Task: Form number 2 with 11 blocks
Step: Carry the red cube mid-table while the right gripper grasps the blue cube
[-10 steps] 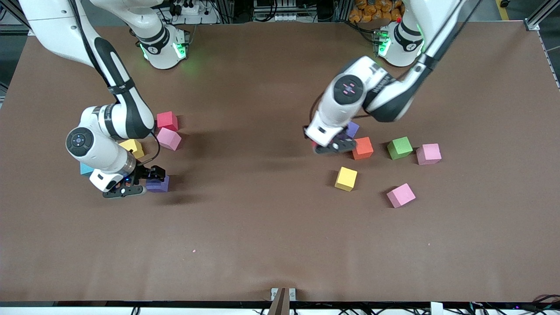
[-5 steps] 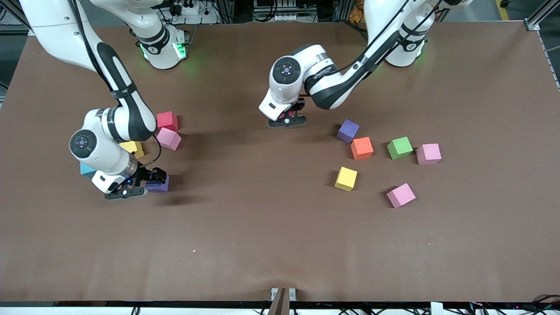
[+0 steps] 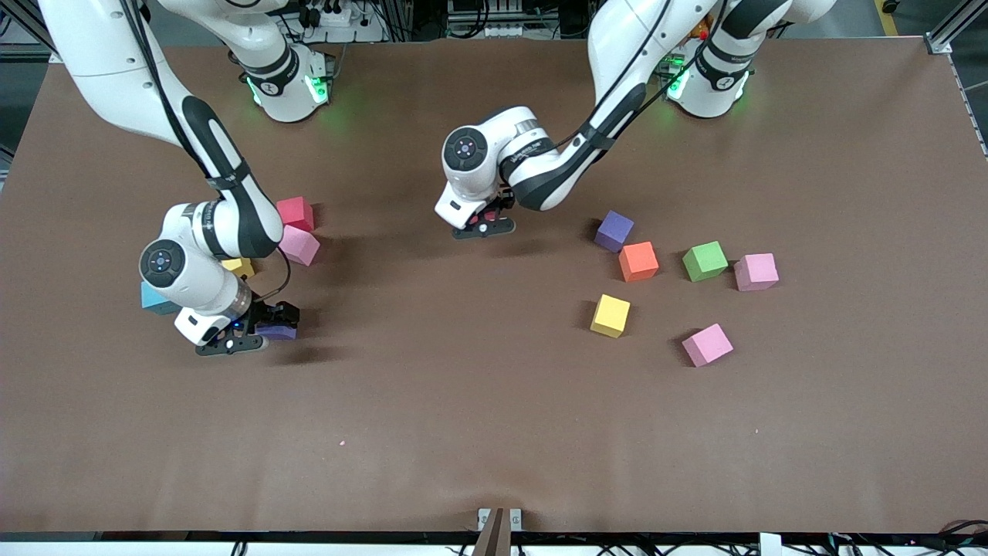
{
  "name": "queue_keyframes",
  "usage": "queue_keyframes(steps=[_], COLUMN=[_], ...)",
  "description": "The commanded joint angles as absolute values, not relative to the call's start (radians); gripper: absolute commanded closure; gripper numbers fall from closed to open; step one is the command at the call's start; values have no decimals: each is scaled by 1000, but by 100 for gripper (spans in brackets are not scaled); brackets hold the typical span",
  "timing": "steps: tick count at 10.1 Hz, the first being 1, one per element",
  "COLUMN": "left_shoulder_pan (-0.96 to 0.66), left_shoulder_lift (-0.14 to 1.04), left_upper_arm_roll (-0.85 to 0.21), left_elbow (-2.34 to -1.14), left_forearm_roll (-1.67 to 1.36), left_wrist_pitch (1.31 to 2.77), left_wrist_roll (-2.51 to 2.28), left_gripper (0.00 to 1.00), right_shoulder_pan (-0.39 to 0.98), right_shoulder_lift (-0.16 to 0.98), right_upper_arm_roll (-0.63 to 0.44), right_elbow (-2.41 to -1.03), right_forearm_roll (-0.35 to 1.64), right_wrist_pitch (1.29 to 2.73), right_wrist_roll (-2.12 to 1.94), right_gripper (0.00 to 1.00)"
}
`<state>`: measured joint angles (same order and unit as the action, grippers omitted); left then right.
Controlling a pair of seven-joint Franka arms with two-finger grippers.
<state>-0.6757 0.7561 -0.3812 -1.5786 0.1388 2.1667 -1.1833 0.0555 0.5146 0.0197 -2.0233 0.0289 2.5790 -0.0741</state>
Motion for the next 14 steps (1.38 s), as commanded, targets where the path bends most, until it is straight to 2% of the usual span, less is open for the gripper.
queue_keyframes(steps=[1,3,6,8,9,10,12,14], left_shoulder_pan=[-692,-727,-756,-756,-755,-755,-755,-739], left_shoulder_lift=[767,782,810,816,821,821,790,724], left_upper_arm_roll=[-373,-376,-374,-376,-374,-374,-376,-371], left_elbow=[-1540,-1542,-1542,-1543,-1543,-1543,-1542,-1542], left_forearm_roll=[161,164,164,164,164,166,155,152], left_wrist_pitch=[2172,2209,2232,2235,2235,2235,2224,2175], left_wrist_roll=[-1148,-1131,-1078,-1072,-1069,-1068,-1094,-1130], left_gripper=[82,82,82,82,56,1,0,0], right_shoulder_pan=[57,58,66,61,55,54,55,72], right_shoulder_lift=[537,552,551,535,507,465,379,344], right_upper_arm_roll=[23,23,23,23,23,23,25,28], right_elbow=[-2005,-2005,-2005,-2009,-2013,-2007,-2006,-2008], right_forearm_roll=[35,34,34,32,29,29,29,31], right_wrist_pitch=[2580,2605,2596,2589,2573,2483,2361,2345], right_wrist_roll=[-72,-72,-77,-84,-97,-124,-150,-153], right_gripper=[0,0,34,51,56,58,58,58])
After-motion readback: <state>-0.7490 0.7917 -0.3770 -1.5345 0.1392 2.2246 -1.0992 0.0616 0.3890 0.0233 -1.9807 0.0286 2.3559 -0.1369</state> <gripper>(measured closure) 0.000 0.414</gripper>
